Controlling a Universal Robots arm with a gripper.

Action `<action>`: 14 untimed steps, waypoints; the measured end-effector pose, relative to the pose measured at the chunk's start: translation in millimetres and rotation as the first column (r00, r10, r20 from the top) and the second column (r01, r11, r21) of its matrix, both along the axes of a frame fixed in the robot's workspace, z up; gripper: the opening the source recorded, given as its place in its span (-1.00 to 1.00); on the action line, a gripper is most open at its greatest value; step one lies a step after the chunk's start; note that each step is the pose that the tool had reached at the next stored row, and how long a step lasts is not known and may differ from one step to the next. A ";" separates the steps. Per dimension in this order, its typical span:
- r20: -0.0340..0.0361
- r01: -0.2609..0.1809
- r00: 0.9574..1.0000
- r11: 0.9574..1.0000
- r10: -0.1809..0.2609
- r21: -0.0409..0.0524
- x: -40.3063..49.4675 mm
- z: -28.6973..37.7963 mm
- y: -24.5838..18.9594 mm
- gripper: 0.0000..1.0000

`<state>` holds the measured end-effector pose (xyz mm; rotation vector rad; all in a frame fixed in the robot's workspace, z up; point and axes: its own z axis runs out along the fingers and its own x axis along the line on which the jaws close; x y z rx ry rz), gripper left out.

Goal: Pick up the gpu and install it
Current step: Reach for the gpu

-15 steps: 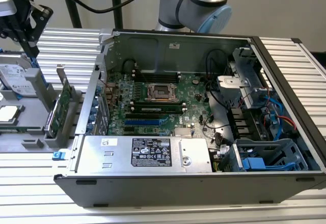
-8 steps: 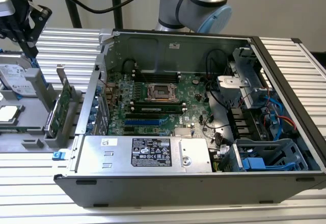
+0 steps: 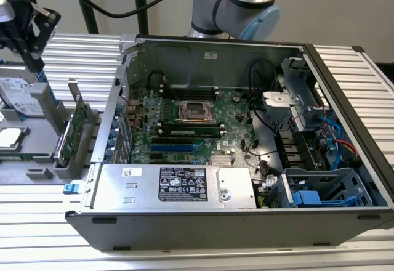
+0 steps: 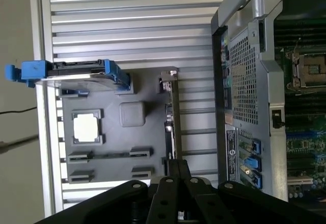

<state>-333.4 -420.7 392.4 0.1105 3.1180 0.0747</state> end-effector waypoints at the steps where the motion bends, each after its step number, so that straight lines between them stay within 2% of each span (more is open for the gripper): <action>1: 0.000 0.000 1.000 1.000 0.000 0.000 -0.1 0.0 -0.6 -1.00; 7: 0.000 0.000 1.000 1.000 0.000 0.000 -1.2 0.0 -4.0 -1.00; 14: 0.000 0.000 1.000 1.000 0.000 0.000 -5.1 0.0 -5.1 -1.00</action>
